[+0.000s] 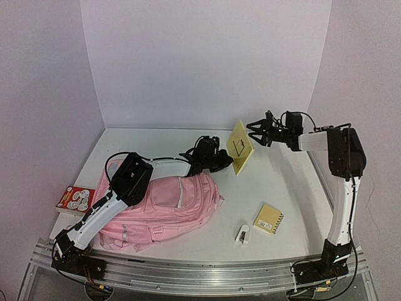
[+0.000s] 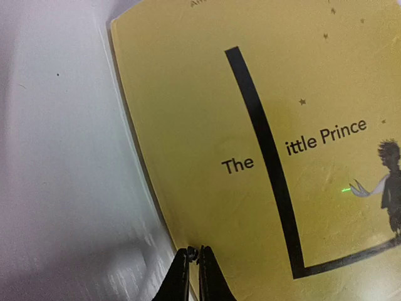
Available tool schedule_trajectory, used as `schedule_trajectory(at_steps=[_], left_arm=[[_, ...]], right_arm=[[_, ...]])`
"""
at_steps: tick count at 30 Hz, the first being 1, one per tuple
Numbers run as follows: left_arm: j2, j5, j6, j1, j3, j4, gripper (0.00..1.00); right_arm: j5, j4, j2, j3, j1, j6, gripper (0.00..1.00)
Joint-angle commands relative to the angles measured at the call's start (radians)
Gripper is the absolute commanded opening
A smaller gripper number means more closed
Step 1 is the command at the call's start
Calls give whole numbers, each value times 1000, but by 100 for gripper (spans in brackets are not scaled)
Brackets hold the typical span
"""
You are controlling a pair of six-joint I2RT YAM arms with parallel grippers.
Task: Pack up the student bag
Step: Adjust the book at the center of the board.
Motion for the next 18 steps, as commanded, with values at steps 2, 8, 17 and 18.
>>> schedule_trajectory(at_steps=[2, 8, 17, 18], left_arm=[[11, 49, 7, -52, -65, -71, 6], [-14, 14, 48, -51, -76, -90, 6], [-50, 7, 67, -50, -100, -85, 8], [-56, 7, 67, -50, -106, -80, 7]], right_arm=[[-51, -174, 8, -26, 32, -67, 50], [158, -671, -83, 36, 53, -443, 54], [109, -709, -117, 33, 98, -660, 78], [139, -709, -141, 4, 113, -770, 84]])
